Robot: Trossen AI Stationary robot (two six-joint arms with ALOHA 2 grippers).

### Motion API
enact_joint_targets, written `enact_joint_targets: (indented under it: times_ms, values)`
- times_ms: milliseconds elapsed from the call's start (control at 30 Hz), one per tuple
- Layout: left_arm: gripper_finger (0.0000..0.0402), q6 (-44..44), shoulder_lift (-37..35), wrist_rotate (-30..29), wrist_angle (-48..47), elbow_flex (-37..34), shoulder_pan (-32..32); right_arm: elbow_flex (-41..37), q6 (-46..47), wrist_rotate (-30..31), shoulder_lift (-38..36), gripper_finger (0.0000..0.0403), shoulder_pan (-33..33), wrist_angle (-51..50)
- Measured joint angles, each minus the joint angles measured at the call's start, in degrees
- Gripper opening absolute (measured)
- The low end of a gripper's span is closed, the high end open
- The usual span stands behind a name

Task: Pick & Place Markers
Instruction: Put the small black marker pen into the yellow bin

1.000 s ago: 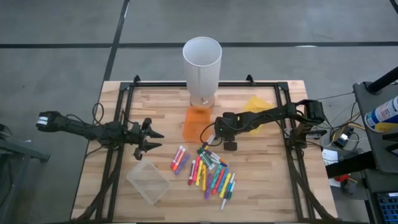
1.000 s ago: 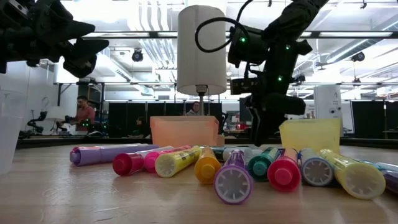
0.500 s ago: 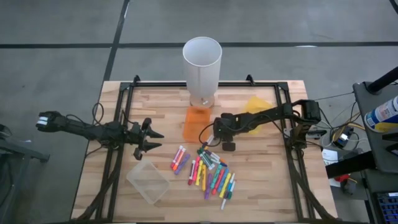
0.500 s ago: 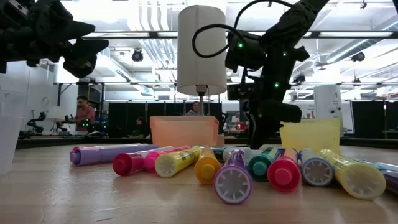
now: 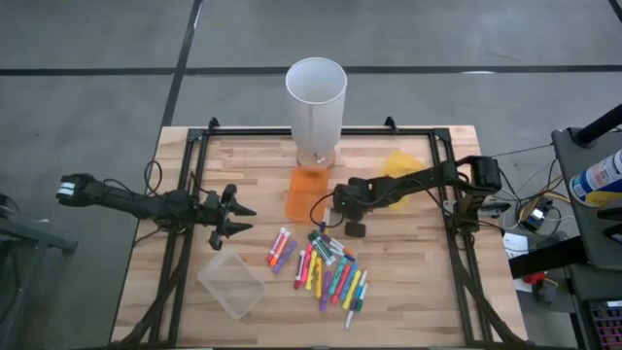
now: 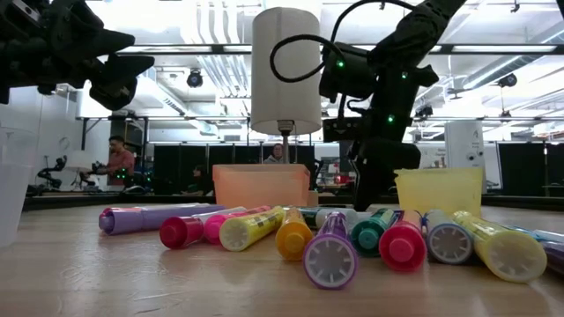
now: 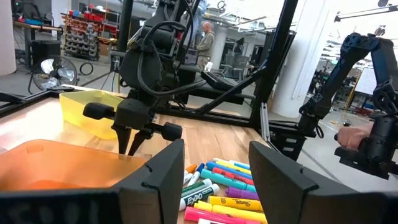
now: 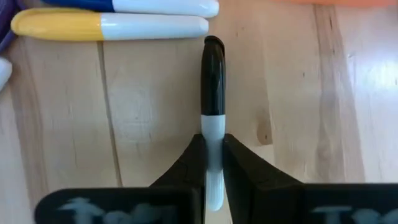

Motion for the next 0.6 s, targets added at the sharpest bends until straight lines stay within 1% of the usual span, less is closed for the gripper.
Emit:
enact_joint_targets:
  times_ms: [200,300,500,600]
  values:
    - [0.0174,0.0,0.02,0.0,0.0,0.02,0.0,-0.18,4.19,0.35,-1.8,0.0025,1.33,-1.47]
    - [0.0174,0.01,0.0,-0.01,0.01,0.02,0.02,-0.19,6.72,0.39,-4.13,0.0025,2.27,-2.21]
    - [0.0174,0.0,0.02,-0.01,-0.01,0.01,0.0,-0.17,11.31,2.23,-8.71,0.0024,5.0,-3.93]
    - [0.0174,0.01,0.02,-0.01,-0.04,0.0,0.01,-0.15,13.49,4.18,-10.86,0.0024,6.69,-4.8]
